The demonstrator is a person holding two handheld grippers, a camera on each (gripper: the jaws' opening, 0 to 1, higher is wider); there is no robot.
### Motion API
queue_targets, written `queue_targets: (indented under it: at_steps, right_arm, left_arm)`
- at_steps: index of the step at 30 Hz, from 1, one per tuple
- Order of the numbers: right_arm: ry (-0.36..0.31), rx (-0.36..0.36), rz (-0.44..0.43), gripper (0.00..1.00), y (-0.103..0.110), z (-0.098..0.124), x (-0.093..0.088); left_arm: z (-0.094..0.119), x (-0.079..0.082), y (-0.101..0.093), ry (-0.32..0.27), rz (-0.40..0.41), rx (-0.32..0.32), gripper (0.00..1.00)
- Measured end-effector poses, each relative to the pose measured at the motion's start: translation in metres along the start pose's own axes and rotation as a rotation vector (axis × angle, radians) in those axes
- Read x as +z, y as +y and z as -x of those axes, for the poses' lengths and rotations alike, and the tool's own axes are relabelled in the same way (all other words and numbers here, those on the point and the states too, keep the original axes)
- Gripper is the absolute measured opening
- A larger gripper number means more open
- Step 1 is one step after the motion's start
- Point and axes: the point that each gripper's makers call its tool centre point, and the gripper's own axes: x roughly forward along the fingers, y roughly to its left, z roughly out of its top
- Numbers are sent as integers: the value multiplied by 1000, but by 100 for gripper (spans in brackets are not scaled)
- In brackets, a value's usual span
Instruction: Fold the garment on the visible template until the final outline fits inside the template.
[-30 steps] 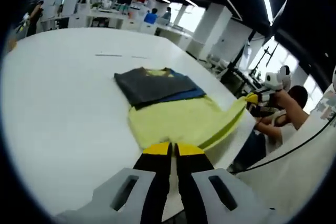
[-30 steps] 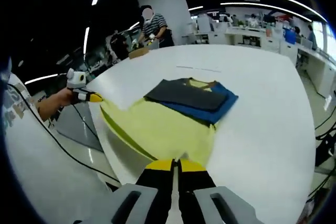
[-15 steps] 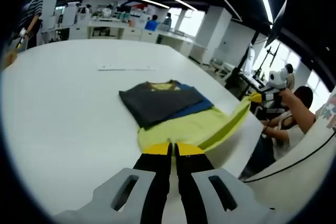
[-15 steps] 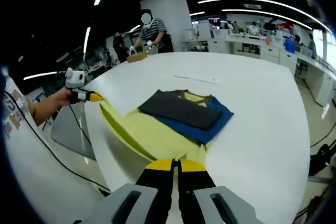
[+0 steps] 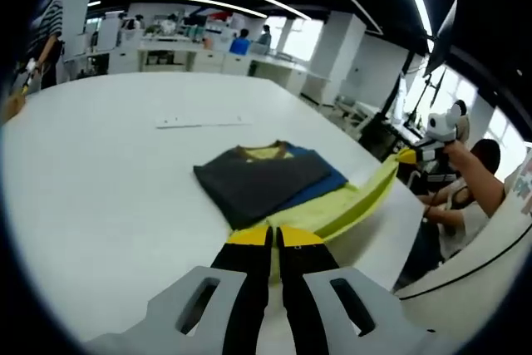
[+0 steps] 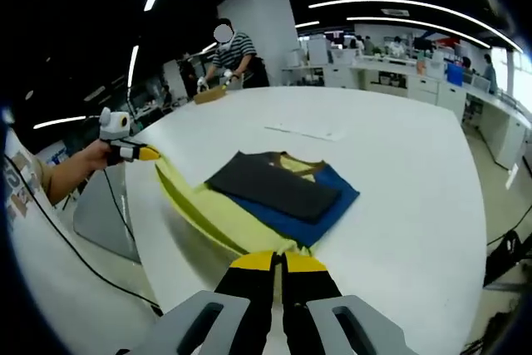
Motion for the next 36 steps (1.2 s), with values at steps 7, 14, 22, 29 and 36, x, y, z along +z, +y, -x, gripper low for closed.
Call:
queue_targets:
  at_steps: [7, 14, 22, 29, 36]
  right_arm:
    - [-7, -7, -7, 0, -12, -9, 10]
    - [-16, -12, -14, 0, -24, -19, 21]
    - [-31, -19, -22, 0, -33, -30, 34]
    - [-55, -26, -45, 0, -47, -37, 44]
    - [-71, -32, -43, 0, -51, -45, 56]
  left_arm:
    - [-13, 13, 9, -23, 15, 13, 0]
    - [-25, 27, 19, -51, 36, 29, 0]
    - [-35, 41, 29, -70, 39, 43, 0]
    - [-41, 52, 40, -95, 51, 67, 0]
    - [-49, 63, 49, -117, 55, 89, 0]
